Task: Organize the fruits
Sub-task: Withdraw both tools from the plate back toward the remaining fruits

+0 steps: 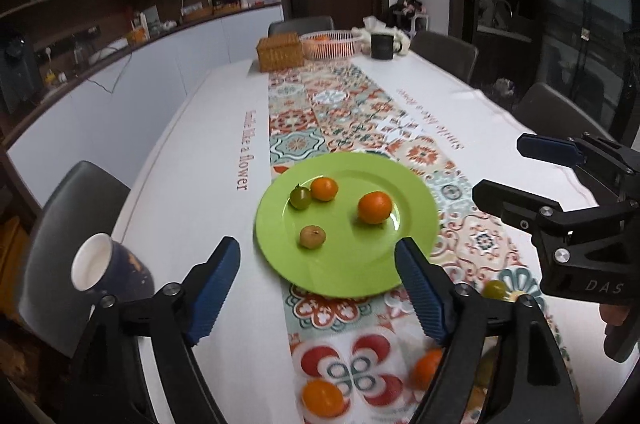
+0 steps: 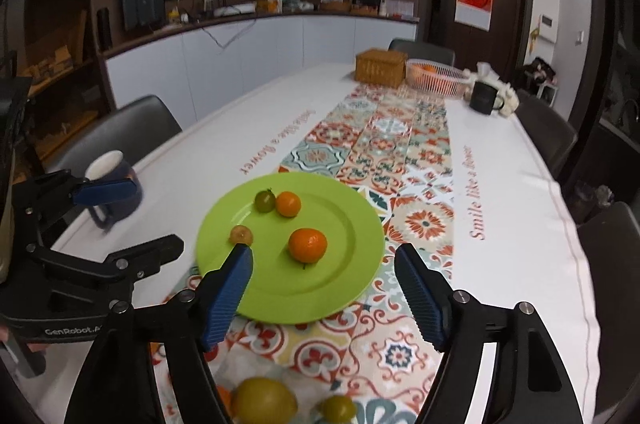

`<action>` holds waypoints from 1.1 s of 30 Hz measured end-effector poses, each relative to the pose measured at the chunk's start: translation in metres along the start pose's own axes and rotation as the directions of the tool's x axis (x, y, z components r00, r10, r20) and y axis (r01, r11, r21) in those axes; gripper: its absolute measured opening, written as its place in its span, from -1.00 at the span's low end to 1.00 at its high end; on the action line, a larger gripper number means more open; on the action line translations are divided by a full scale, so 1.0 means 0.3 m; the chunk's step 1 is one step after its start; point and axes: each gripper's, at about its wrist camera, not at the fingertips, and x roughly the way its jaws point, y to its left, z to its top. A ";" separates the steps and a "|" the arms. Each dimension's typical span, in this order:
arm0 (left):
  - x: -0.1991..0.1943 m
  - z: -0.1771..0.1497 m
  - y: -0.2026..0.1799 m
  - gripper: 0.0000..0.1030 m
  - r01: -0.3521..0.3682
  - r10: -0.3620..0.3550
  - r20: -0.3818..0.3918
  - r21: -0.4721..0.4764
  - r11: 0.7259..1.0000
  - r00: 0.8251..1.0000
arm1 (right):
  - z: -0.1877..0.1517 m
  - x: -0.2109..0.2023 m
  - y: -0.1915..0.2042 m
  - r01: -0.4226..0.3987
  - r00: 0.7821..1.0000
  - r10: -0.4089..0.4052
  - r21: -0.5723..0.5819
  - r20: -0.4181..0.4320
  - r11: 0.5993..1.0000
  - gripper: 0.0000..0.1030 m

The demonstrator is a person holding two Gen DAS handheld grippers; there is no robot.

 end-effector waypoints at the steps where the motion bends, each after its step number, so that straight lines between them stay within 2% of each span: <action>1: -0.023 -0.006 -0.006 0.59 -0.003 0.003 0.010 0.002 1.000 1.000 | -0.003 -0.025 0.003 0.002 1.000 -0.002 0.002 0.012 1.000 0.51; 8: -0.183 -0.056 -0.054 0.70 -0.029 0.026 0.088 0.038 0.999 0.996 | -0.051 -0.190 0.028 0.039 0.997 -0.039 0.012 0.070 0.999 0.53; 15: -0.261 -0.124 -0.099 0.71 -0.037 0.023 0.118 0.114 0.993 0.993 | -0.129 -0.276 0.053 0.059 0.996 -0.060 0.012 0.059 0.998 0.53; 24: -0.296 -0.245 -0.109 0.71 -0.039 0.025 0.101 0.137 0.990 0.995 | -0.247 -0.319 0.100 0.058 0.998 -0.058 0.030 -0.003 0.998 0.53; 33: -0.289 -0.326 -0.032 0.71 -0.053 0.043 0.084 0.122 0.991 0.996 | -0.303 -0.283 0.185 0.033 0.998 -0.031 0.041 -0.048 0.999 0.53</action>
